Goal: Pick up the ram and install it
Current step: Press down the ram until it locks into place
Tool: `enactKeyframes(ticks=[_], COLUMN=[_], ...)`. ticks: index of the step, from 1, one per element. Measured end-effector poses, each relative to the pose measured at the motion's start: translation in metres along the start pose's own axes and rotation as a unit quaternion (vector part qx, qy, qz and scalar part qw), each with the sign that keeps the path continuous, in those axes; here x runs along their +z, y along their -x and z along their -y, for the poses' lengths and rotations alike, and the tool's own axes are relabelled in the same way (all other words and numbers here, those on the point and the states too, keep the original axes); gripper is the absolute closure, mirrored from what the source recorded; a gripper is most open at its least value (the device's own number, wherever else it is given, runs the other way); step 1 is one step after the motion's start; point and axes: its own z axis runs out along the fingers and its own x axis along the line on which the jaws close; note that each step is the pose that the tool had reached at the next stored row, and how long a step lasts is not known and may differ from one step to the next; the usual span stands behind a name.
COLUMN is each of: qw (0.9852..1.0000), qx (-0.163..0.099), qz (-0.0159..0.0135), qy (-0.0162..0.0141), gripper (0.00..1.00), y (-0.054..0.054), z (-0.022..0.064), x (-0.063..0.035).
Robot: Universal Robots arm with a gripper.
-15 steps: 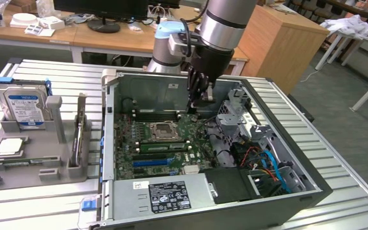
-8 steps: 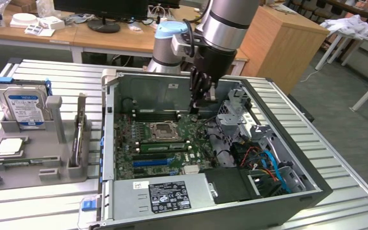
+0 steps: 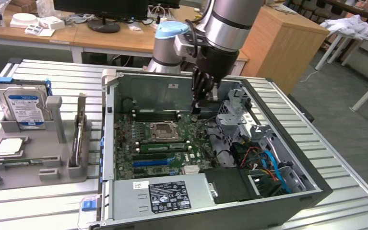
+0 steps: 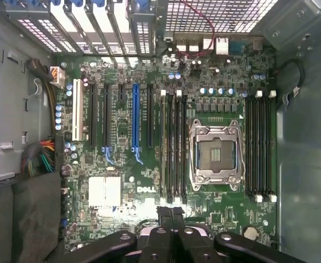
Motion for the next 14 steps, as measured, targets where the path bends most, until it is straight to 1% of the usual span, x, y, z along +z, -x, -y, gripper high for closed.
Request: enactKeyframes(ticks=[6, 14], qw=[1.0, 1.0], qx=[0.0, 0.0], qz=[0.0, 0.0001], qy=[0.0, 0.0], gripper=[0.89, 0.89], y=[0.0001, 0.0001], z=[0.0045, 0.0047], x=[-0.0002, 0.0007])
